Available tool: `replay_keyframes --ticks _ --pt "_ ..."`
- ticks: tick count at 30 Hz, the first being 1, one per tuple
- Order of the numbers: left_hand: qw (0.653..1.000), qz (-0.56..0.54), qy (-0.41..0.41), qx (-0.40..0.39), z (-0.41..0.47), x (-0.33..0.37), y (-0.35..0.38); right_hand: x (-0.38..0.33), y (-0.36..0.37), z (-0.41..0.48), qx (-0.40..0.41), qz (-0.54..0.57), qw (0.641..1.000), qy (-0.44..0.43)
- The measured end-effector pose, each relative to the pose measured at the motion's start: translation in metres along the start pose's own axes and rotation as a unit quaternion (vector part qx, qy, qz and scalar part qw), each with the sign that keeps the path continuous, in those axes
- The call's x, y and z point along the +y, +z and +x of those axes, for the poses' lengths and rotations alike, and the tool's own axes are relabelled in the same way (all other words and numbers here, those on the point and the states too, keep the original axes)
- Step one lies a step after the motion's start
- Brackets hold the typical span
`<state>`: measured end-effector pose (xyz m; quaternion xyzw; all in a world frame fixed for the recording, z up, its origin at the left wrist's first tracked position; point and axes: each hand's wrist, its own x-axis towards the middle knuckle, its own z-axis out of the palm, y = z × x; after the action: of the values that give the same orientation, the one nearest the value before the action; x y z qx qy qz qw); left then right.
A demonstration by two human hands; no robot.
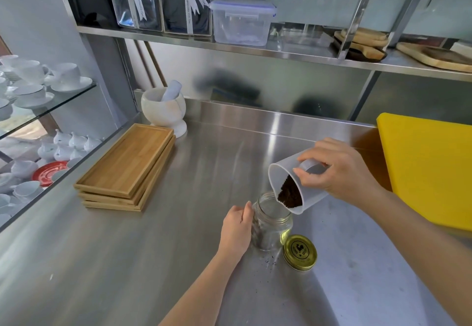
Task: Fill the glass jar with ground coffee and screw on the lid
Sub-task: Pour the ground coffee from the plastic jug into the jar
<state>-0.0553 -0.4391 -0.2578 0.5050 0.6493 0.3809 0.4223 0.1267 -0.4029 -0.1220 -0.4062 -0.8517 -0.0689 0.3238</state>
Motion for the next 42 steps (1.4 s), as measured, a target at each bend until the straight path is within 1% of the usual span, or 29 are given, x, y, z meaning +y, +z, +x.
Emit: replay_keyframes --ticks 7,12,15,25,42 --pt "1.000 0.005 0.000 -0.007 0.000 0.000 0.000 -0.004 0.000 0.003 0.018 -0.007 1.000 -0.007" --pt "1.000 -0.003 0.000 -0.010 -0.001 0.002 -0.001 -0.006 0.007 0.004 -0.008 -0.025 1.000 -0.012" --pt "1.000 -0.002 -0.001 -0.009 -0.002 0.003 -0.002 -0.005 0.009 0.004 0.001 -0.017 1.000 -0.015" --pt "1.000 0.011 0.008 -0.008 0.001 -0.001 0.001 0.000 0.005 0.009 0.006 -0.035 0.997 -0.073" --pt "1.000 0.018 0.010 -0.011 0.002 -0.003 0.001 0.000 0.006 0.013 0.011 -0.035 0.994 -0.103"
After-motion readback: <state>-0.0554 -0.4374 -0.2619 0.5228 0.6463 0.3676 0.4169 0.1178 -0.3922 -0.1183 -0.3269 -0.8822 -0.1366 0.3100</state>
